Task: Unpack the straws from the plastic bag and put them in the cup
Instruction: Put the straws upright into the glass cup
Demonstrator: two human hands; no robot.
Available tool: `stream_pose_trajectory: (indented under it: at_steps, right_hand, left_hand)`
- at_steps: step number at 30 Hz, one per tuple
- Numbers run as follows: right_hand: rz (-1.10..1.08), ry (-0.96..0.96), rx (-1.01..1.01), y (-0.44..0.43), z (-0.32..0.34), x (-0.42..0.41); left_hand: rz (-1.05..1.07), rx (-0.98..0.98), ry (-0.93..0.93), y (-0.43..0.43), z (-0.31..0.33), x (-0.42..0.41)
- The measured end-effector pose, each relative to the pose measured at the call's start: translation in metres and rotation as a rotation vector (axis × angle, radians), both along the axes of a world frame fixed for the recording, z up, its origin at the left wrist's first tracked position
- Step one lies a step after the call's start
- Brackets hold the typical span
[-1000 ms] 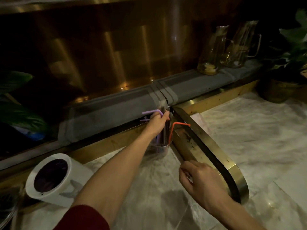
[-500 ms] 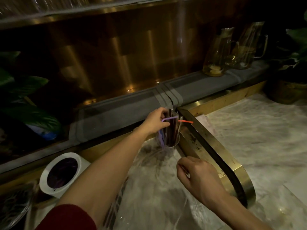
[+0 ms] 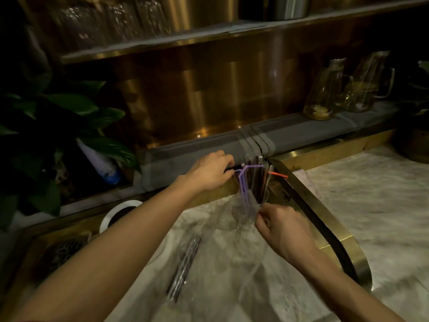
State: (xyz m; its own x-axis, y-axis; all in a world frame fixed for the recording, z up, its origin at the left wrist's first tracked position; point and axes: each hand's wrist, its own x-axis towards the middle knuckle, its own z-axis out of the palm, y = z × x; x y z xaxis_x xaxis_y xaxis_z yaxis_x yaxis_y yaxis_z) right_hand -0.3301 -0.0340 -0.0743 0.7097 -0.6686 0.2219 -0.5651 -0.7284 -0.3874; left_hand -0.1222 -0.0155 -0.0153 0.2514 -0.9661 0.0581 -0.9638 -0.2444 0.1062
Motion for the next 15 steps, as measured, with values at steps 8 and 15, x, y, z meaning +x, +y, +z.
stream_pose_trajectory:
  at_steps: [8,15]
  right_hand:
    - [-0.037,-0.011,0.076,0.011,0.012,0.015]
    - [-0.018,-0.059,0.04,0.024,0.017,0.02]
  left_hand:
    - [-0.079,-0.105,-0.234,0.079,0.018,-0.051]
    - [-0.106,-0.101,-0.141,0.122,0.001,-0.099]
